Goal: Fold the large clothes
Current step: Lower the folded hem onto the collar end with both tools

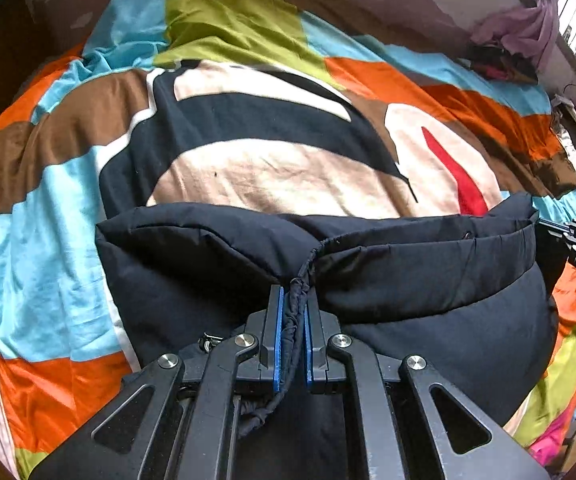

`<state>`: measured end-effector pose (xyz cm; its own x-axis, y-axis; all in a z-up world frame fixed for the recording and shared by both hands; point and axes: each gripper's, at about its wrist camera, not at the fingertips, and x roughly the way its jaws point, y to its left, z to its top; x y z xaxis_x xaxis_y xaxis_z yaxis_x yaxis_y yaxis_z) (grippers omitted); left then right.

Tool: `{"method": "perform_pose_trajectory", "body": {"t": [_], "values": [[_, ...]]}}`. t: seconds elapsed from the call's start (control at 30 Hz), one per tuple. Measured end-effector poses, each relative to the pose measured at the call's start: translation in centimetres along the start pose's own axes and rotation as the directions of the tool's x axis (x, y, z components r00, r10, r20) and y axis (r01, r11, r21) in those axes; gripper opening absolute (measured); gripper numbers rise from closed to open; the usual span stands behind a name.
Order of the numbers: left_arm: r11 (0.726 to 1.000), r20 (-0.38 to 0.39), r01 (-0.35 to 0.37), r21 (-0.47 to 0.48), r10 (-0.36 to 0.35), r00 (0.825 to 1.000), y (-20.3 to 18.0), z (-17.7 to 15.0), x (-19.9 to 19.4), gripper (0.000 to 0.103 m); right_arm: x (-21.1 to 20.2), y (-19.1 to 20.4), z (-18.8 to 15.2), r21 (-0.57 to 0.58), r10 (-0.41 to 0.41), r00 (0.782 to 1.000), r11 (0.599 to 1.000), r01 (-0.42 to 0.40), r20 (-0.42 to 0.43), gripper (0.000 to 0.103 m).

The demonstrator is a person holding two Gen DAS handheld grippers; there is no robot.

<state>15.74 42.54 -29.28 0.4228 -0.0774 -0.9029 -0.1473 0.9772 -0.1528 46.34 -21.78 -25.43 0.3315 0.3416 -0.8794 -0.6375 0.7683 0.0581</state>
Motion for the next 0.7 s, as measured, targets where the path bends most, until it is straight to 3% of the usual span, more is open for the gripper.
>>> {"method": "perform_pose_trajectory", "body": {"t": [0.3, 0.43, 0.6, 0.7], "values": [[0.999, -0.031, -0.041, 0.014, 0.041, 0.999, -0.1, 0.5, 1.6, 0.013, 2.5, -0.3, 0.8, 0.016, 0.008, 0.998, 1.000, -0.007, -0.063, 0.005], [1.000, -0.028, -0.011, 0.004, 0.011, 1.000, 0.3, 0.9, 1.3, 0.014, 2.9, -0.2, 1.0, 0.011, -0.002, 0.997, 1.000, 0.003, -0.076, 0.006], [0.996, 0.020, -0.066, 0.063, 0.065, 0.998, 0.5, 1.2, -0.4, 0.036, 2.5, -0.8, 1.2, 0.038, 0.006, 0.998, 0.999, -0.004, -0.064, 0.011], [0.989, 0.055, -0.121, 0.088, 0.117, 0.992, 0.8, 1.5, -1.3, 0.042, 1.9, -1.3, 1.2, 0.060, 0.005, 0.999, 0.998, -0.002, -0.047, 0.012]]}}
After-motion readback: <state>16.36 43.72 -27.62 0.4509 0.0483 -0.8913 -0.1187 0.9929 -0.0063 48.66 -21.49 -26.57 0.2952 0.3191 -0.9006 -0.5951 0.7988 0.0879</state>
